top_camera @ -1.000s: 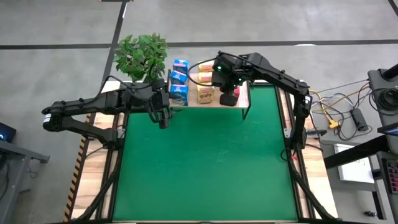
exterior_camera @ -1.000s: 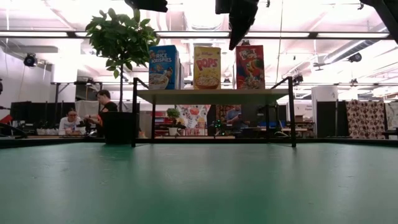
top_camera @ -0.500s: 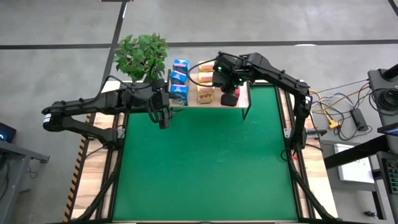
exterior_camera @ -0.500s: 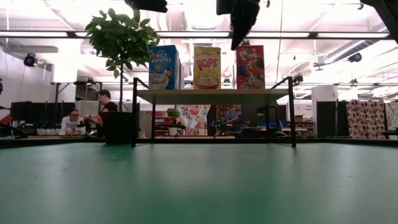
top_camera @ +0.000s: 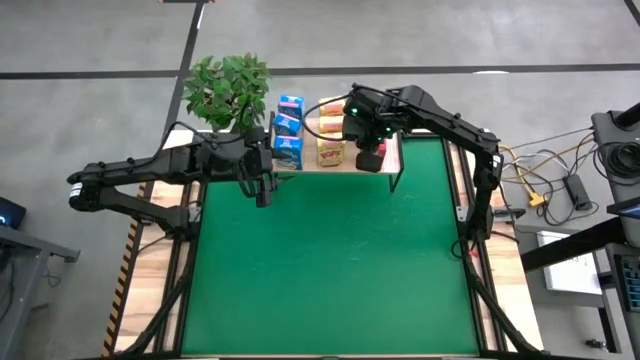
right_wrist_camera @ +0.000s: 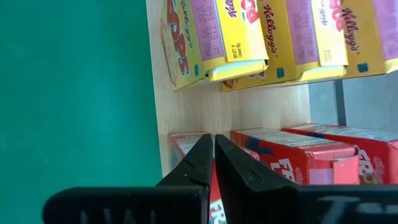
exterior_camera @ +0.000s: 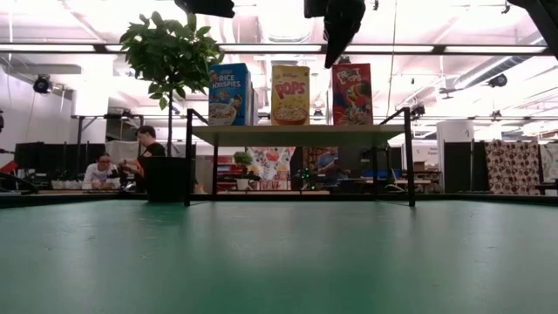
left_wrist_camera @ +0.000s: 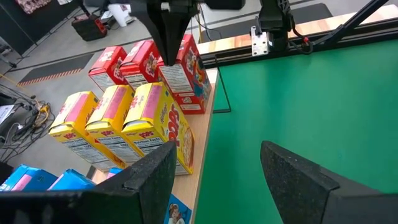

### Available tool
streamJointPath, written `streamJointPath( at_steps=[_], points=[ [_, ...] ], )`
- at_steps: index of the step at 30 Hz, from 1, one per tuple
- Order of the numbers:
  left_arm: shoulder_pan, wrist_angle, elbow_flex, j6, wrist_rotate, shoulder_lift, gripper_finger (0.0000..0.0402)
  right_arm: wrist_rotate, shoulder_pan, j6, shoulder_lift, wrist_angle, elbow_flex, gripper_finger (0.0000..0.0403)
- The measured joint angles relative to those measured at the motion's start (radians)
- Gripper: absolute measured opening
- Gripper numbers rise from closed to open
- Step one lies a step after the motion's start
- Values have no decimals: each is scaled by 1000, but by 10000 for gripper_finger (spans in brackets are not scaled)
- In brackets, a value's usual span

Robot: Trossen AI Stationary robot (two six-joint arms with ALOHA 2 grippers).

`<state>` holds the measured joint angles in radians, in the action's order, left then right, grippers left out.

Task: Stack cereal on shelf
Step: Put the red cereal box on the shelf

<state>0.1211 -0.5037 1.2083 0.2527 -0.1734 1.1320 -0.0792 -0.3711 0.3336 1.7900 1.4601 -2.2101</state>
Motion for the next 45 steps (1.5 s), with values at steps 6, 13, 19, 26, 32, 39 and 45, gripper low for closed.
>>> streamJointPath(
  at_steps=[6, 13, 19, 26, 32, 39, 45],
  points=[
    [0, 0, 0, 10, -1, 0, 217, 0, 5, 9, -28, -69, -9, 9],
    [0, 37, 0, 42, -1, 44, 213, 1, 4, 53, -42, -185, -9, 9],
    [6, 110, 1, 102, -2, 116, 174, 4, 4, 93, -42, -225, 1, 9],
    [26, 177, 2, 160, -3, 171, 84, 9, 4, 98, -40, -251, 25, 9],
    [43, 185, 2, 161, -3, 180, 6, 9, 4, 113, -40, -326, 86, 9],
    [43, 182, 2, 158, -3, 176, 8, 8, 4, 124, -39, -344, 137, 9],
    [43, 182, 2, 158, -3, 176, 1, 8, 4, 124, -39, -348, 151, 9]
  ],
)
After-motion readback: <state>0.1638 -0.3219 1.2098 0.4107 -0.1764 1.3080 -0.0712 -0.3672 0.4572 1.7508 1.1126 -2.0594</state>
